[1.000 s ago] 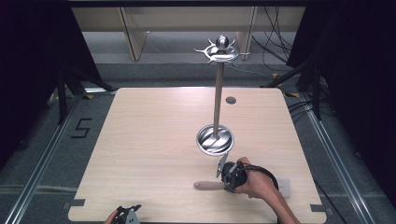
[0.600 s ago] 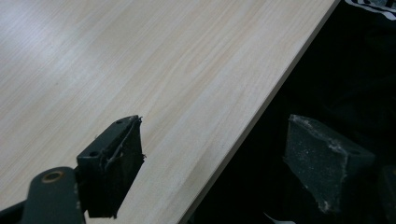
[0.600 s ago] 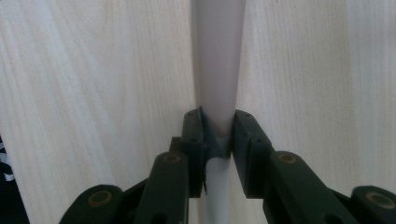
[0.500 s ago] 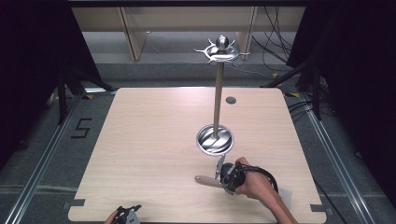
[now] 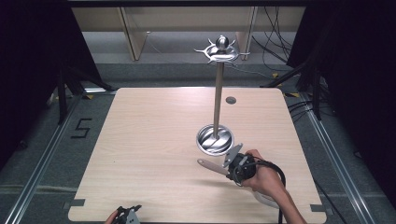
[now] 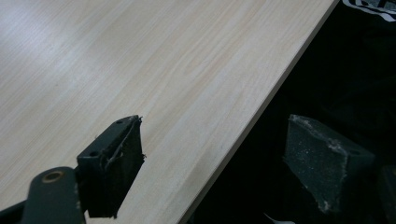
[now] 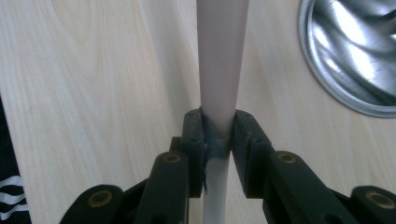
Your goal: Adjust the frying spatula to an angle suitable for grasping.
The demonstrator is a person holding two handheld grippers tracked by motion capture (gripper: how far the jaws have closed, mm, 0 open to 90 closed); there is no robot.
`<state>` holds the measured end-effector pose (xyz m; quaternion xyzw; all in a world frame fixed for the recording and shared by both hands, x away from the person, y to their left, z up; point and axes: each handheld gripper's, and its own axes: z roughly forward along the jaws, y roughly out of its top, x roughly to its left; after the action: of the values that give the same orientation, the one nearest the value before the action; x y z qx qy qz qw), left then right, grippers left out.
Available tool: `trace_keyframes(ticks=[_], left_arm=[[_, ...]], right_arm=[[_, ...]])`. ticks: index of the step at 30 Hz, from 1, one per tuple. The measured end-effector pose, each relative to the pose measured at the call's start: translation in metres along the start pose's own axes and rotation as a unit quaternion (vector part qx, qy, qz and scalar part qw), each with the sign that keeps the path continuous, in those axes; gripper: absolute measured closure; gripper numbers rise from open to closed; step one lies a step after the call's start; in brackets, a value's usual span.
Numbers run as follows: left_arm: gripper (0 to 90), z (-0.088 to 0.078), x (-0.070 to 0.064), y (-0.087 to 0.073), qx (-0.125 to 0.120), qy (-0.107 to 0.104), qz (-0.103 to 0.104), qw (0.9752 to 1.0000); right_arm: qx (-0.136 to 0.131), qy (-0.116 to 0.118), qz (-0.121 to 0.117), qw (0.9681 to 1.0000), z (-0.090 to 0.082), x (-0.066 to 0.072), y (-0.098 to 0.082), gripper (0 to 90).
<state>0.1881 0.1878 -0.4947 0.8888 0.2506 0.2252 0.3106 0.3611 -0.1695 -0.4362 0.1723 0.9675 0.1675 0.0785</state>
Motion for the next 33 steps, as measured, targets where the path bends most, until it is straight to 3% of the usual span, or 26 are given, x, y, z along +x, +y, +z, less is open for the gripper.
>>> trace_keyframes(ticks=[1,3,4,5,6,7,10,12,14,16,17,18,20,21,22,26,27,28,30,31,32,33], left_arm=[[18.8,0.001,0.001,0.000,0.000,0.006,0.010,0.9999],[18.7,0.001,0.000,0.000,-0.002,0.008,0.008,0.9999],[18.7,0.001,0.000,0.000,-0.002,0.008,0.008,0.9999],[18.8,0.000,0.000,0.000,0.001,-0.001,0.001,1.0000],[18.8,0.000,0.000,0.000,0.001,-0.001,0.001,1.0000],[18.8,-0.001,0.000,0.000,0.001,0.008,0.002,1.0000],[18.8,0.000,0.000,0.000,-0.001,0.001,-0.001,1.0000],[18.8,0.000,0.000,0.000,-0.001,0.002,-0.003,1.0000],[18.8,0.000,0.000,0.000,0.000,0.001,0.000,1.0000],[18.8,-0.001,0.000,0.000,0.001,0.006,0.001,1.0000],[18.8,0.000,0.000,0.000,0.002,0.014,0.001,0.9999],[18.8,0.000,0.000,0.000,0.001,0.008,-0.001,1.0000],[18.8,0.000,0.000,0.000,0.001,0.011,0.001,0.9999],[18.8,0.000,0.000,0.000,-0.002,0.012,-0.004,0.9999],[18.8,0.000,0.000,0.000,-0.002,0.012,-0.004,0.9999],[18.7,-0.001,0.001,0.000,0.002,0.009,0.003,0.9999],[18.8,0.000,0.000,0.000,-0.004,0.008,-0.007,0.9999],[18.8,0.000,0.000,0.000,-0.002,0.013,-0.005,0.9999],[18.7,0.000,0.001,-0.001,-0.002,0.015,-0.005,0.9999],[18.8,0.000,0.001,-0.001,0.002,0.012,-0.002,0.9999],[18.8,0.000,0.001,-0.001,0.002,0.012,-0.002,0.9999],[18.8,0.001,0.001,0.000,-0.005,0.011,0.000,0.9999]], right_arm=[[-0.018,0.003,-0.013,0.9998,-0.002,-0.003,-0.001,76.3],[-0.043,0.000,-0.025,0.9988,-0.009,-0.007,-0.004,76.3],[-0.043,0.000,-0.025,0.9988,-0.009,-0.007,-0.004,76.3],[-0.060,-0.007,-0.001,0.9982,-0.018,-0.007,-0.007,76.3],[-0.070,-0.003,-0.013,0.9975,-0.021,-0.010,-0.008,76.4],[-0.081,-0.006,-0.004,0.9967,-0.025,-0.011,-0.011,76.4],[-0.099,-0.008,0.003,0.9950,-0.032,-0.013,-0.015,76.4],[-0.133,-0.010,0.010,0.9911,-0.042,-0.018,-0.021,76.4],[-0.140,-0.015,0.034,0.9894,-0.050,-0.017,-0.027,76.4],[-0.150,-0.011,0.039,0.9878,-0.052,-0.018,-0.028,76.4],[-0.172,-0.012,0.031,0.9845,-0.056,-0.022,-0.032,76.4],[-0.174,-0.015,0.051,0.9833,-0.059,-0.021,-0.033,76.4],[-0.182,-0.008,0.046,0.9821,-0.061,-0.021,-0.035,76.4],[-0.202,0.002,0.038,0.9786,-0.065,-0.025,-0.038,76.4],[-0.202,0.007,0.048,0.9782,-0.067,-0.025,-0.039,76.4],[-0.229,0.005,0.060,0.9717,-0.069,-0.028,-0.043,76.4],[-0.237,0.006,0.063,0.9693,-0.070,-0.028,-0.043,76.4],[-0.244,0.006,0.062,0.9677,-0.071,-0.029,-0.043,76.4],[-0.249,0.008,0.059,0.9667,-0.073,-0.030,-0.043,76.4],[-0.264,0.008,0.066,0.9622,-0.075,-0.030,-0.043,76.4],[-0.264,0.008,0.066,0.9622,-0.075,-0.030,-0.043,76.4],[-0.274,0.010,0.073,0.9589,-0.078,-0.030,-0.043,76.4]])
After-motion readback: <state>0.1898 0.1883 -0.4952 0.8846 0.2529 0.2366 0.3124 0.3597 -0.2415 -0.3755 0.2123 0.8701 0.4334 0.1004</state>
